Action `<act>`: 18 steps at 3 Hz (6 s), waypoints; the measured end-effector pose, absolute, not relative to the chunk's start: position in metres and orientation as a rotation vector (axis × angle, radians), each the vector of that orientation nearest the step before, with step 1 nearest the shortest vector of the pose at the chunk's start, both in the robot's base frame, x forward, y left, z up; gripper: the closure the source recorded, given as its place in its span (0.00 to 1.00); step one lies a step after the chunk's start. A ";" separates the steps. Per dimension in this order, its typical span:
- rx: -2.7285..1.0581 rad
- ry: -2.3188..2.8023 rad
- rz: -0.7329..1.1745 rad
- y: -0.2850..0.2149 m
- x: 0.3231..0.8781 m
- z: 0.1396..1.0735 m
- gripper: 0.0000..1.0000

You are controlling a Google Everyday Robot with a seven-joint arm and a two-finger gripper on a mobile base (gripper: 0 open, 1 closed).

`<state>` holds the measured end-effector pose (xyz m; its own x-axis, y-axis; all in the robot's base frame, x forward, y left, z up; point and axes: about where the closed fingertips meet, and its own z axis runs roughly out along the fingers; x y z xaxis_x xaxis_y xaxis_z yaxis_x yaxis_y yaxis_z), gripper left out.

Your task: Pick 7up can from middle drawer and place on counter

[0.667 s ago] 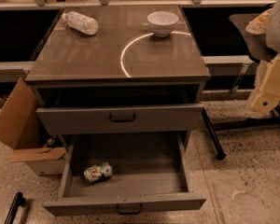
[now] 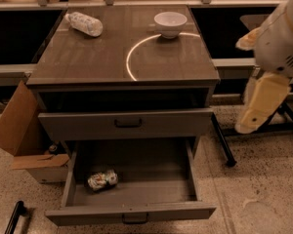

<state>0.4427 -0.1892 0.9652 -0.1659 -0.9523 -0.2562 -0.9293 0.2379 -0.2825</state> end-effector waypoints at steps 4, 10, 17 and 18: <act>-1.860 2.075 0.282 -0.111 0.437 0.849 0.00; -1.869 2.056 0.644 0.045 0.463 0.588 0.00; -2.081 1.635 0.689 0.158 0.502 0.517 0.00; -2.101 1.601 0.671 0.163 0.505 0.504 0.00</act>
Offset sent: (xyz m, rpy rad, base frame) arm 0.0008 0.0341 -0.0444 0.0830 0.0605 0.0580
